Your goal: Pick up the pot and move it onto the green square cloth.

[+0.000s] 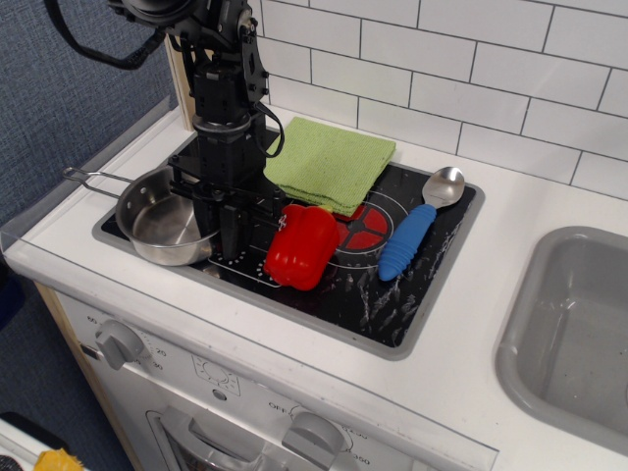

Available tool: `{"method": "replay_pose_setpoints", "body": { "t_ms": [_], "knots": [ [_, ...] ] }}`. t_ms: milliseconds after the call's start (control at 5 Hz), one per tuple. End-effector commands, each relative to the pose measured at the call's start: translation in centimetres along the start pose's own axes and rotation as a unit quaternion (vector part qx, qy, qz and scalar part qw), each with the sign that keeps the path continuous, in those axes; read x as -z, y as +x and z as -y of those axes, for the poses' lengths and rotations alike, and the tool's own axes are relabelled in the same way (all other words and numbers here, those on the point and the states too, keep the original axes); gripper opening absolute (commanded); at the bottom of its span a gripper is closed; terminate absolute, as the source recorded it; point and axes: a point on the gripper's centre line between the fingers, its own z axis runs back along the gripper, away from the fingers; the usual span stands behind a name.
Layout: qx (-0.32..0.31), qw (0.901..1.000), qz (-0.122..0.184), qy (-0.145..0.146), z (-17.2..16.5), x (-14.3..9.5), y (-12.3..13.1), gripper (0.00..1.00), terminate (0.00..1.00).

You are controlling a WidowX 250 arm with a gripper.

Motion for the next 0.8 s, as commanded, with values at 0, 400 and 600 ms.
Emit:
{"method": "replay_pose_setpoints", "body": {
  "t_ms": [0,400,600],
  "knots": [
    [0.002,0.9990,0.045,0.008,-0.7,-2.8,-1.0,0.00,0.00],
    [0.100,0.9927,0.066,0.014,0.7,-8.7,-0.4,0.00,0.00],
    [0.127,0.9888,0.076,0.022,2.0,-10.5,1.9,0.00,0.00]
  ]
}}
